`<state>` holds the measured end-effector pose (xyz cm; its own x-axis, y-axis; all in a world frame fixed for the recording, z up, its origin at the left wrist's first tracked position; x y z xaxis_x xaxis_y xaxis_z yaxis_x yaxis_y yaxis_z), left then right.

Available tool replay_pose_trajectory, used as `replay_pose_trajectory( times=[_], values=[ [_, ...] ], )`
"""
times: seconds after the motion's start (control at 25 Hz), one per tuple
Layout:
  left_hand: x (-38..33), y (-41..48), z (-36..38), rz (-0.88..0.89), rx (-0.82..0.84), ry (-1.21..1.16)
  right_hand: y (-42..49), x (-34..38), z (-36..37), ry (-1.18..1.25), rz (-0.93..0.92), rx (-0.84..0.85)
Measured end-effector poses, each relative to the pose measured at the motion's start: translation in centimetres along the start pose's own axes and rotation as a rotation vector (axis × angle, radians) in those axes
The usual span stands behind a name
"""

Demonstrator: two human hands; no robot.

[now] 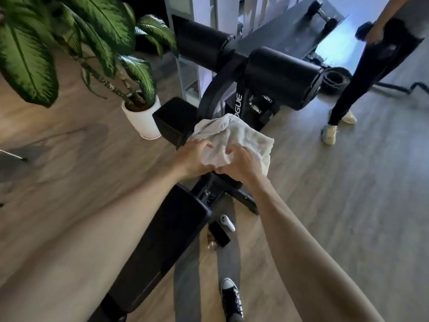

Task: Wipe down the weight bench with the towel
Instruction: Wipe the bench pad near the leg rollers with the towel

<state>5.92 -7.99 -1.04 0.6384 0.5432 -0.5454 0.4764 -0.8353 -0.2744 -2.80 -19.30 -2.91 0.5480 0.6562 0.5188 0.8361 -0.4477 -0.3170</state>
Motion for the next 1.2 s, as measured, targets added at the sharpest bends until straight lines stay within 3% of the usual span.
replay_pose_trajectory(
  times=[0.16,0.36,0.48,0.72,1.08,1.2],
  values=[
    [-2.4,3.8,2.2,0.14,-0.031,0.382,2.9,-1.6,1.0,-0.116,0.009,0.037],
    [2.4,8.0,5.6,-0.033,0.091,0.554,6.3,-3.6,4.0,-0.288,0.075,0.141],
    [3.7,8.8,5.7,-0.105,0.037,0.542,6.6,-3.4,4.3,-0.362,0.1,0.098],
    [2.4,7.3,2.3,-0.024,-0.211,0.301,5.5,-1.7,2.7,-0.272,0.069,-0.057],
    [6.4,-2.5,0.8,-0.14,-0.159,0.188,0.0,5.4,7.5,-0.154,-0.055,-0.004],
    [10.8,-9.4,0.0,-0.3,-0.135,0.191,-2.1,11.1,11.6,-0.214,-0.18,0.066]
  ],
)
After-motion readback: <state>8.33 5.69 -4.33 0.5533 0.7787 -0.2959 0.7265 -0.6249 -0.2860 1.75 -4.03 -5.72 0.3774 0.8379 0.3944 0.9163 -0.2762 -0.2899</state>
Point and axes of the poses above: each hand's wrist, its own y-axis towards the middle knuckle, its own z-axis out of the palm, x = y × z, the point moved 10 cm from there along y, towards the middle knuckle, and after that the axes turned 12 degrees about x, right-handed, at the moved point
